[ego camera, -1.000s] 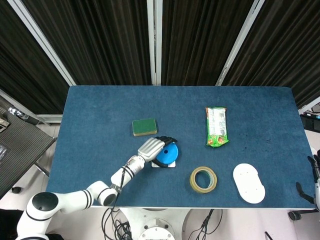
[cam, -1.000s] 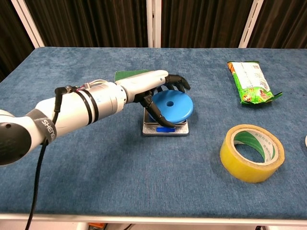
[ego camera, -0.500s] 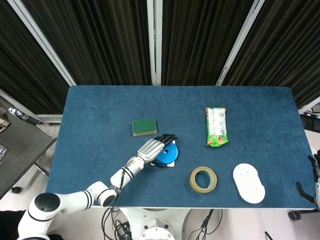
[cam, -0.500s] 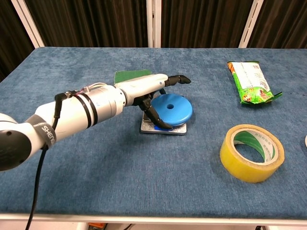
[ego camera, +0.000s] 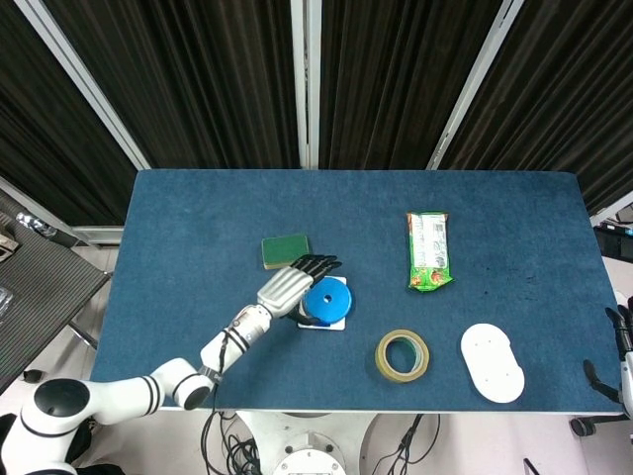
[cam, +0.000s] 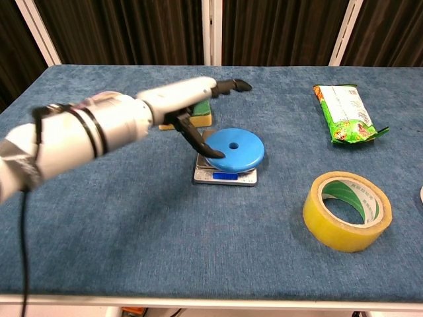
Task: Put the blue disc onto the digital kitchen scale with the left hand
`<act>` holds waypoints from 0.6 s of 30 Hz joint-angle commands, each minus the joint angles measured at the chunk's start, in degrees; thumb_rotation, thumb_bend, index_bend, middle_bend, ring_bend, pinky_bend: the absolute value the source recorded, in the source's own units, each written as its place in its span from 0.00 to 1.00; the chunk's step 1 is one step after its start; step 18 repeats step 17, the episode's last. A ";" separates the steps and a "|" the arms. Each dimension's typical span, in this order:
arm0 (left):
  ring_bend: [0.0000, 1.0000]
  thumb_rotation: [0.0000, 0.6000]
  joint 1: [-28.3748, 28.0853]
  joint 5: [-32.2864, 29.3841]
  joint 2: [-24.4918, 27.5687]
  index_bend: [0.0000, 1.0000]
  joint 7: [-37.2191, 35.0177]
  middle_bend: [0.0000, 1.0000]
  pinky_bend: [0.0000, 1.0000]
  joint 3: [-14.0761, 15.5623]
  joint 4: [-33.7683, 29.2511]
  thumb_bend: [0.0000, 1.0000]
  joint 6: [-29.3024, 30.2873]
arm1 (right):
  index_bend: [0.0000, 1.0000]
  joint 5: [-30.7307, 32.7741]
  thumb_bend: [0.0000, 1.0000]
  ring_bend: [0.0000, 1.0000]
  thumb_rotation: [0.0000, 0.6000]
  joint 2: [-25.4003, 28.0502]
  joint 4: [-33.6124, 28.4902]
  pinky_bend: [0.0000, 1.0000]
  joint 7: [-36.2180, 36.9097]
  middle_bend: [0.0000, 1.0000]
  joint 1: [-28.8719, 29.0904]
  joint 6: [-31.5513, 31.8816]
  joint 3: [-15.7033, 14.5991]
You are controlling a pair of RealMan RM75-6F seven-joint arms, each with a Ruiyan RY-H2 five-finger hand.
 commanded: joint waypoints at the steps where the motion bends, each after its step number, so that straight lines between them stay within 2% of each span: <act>1: 0.00 1.00 4.92 0.88 8.55 0.00 6.95 0.00 0.04 2.58 -8.34 0.16 5.55 | 0.00 -0.06 0.28 0.00 1.00 -0.06 -0.04 0.00 0.18 0.00 -0.10 0.50 0.17; 4: 0.00 1.00 10.29 1.49 14.80 0.00 11.42 0.00 0.03 5.91 -12.86 0.16 11.10 | 0.00 -0.46 0.28 0.00 1.00 -0.52 0.39 0.00 0.39 0.00 -0.29 1.75 0.45; 9: 0.00 1.00 19.89 2.50 22.69 0.00 10.38 0.00 0.03 11.88 -17.11 0.15 19.77 | 0.00 -1.68 0.28 0.00 1.00 -1.11 0.00 0.00 -0.98 0.00 -0.18 3.37 0.58; 15: 0.00 1.00 29.35 6.01 25.68 0.01 6.33 0.01 0.03 16.98 -14.12 0.15 29.83 | 0.00 -3.46 0.28 0.00 1.00 -1.93 -2.32 0.00 -4.58 0.00 0.67 4.37 0.59; 18: 0.00 1.00 31.33 6.71 26.08 0.01 4.87 0.01 0.03 17.84 -13.24 0.15 31.65 | 0.00 -3.87 0.29 0.00 1.00 -2.15 -3.34 0.00 -6.05 0.00 1.04 4.31 0.54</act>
